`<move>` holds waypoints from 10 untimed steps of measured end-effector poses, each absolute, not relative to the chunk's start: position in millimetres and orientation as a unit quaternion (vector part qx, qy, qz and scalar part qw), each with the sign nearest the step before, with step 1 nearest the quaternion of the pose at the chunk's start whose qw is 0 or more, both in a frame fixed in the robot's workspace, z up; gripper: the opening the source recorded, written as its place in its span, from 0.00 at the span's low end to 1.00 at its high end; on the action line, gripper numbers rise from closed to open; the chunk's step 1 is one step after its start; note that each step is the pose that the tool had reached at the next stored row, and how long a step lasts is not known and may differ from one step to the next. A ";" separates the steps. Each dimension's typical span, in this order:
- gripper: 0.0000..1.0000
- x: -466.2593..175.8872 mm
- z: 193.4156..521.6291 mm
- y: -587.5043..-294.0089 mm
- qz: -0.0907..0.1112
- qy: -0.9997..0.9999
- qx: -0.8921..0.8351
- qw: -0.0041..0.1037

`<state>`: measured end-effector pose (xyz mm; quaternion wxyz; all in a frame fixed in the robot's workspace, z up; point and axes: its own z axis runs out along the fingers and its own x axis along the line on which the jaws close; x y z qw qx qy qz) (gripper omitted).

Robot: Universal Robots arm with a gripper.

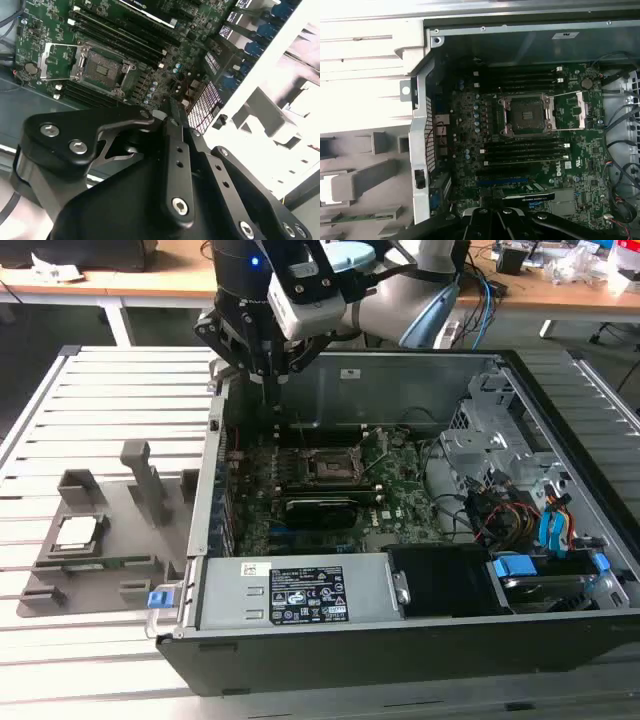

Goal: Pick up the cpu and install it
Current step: 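Reach for the cpu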

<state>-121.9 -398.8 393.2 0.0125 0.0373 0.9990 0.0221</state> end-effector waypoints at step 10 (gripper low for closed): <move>0.11 -152.8 393.3 -398.9 0.022 0.999 0.037 0.013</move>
